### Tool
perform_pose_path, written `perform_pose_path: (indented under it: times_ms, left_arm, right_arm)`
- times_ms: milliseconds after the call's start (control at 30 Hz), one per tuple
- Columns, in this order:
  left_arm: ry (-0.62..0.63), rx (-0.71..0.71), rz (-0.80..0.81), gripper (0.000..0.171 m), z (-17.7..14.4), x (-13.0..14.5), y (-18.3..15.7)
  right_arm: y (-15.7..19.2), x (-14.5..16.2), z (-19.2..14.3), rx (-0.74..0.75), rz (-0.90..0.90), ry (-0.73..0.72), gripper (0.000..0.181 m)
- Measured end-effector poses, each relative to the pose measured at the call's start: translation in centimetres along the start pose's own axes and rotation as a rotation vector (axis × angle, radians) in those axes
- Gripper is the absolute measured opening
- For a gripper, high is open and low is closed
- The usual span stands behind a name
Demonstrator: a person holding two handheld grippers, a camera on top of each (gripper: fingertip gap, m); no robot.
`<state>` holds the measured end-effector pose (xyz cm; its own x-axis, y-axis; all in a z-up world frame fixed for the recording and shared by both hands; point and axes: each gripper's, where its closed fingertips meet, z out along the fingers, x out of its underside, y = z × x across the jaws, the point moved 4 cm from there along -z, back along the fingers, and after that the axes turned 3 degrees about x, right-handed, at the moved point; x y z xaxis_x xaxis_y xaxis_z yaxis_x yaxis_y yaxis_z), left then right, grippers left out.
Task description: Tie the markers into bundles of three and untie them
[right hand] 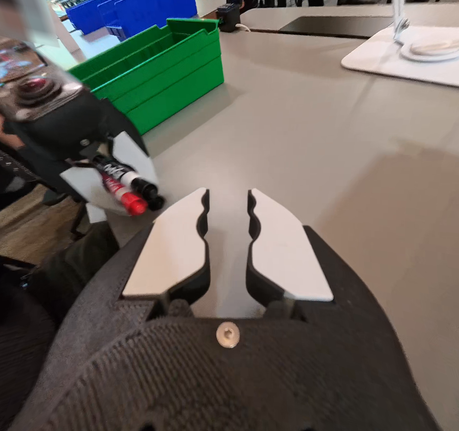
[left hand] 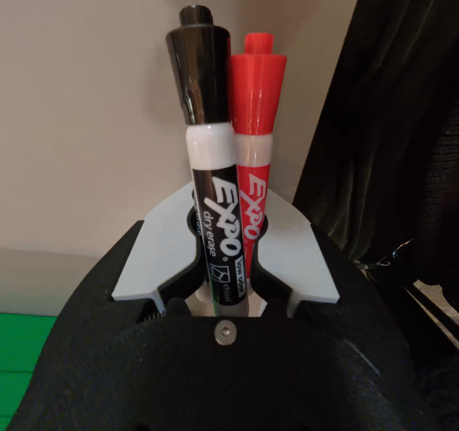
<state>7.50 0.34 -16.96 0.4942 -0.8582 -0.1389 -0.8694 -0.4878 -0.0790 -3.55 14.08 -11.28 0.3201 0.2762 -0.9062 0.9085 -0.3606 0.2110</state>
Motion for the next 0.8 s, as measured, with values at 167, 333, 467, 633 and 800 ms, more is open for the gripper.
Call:
perform_pose_path:
  times_ms: [167,333,467,633,800]
  left_arm:
    - [-0.019,0.01,-0.073,0.044,-0.7,2.0,-1.6]
    - [-0.012,0.001,-0.153,0.044,-1.2,4.2,-3.0]
    - [-0.019,0.007,-0.192,0.044,-1.5,5.1,-4.0]
    - [-0.015,0.013,-0.226,0.044,-1.5,6.0,-4.7]
    - [-0.035,0.023,-0.252,0.044,-1.7,6.7,-5.0]
  right_arm:
    - [-0.8,-6.2,4.0,-0.019,-0.088,-0.051,0.035]
    - [5.3,-14.9,12.0,-0.259,-0.111,0.044,0.035]
    - [13.4,-16.1,19.9,-0.449,-0.225,0.412,0.045]
    - [19.3,-12.3,28.3,-0.46,-0.345,0.854,0.056]
    - [18.9,-8.0,34.7,-0.207,-0.564,1.102,0.056]
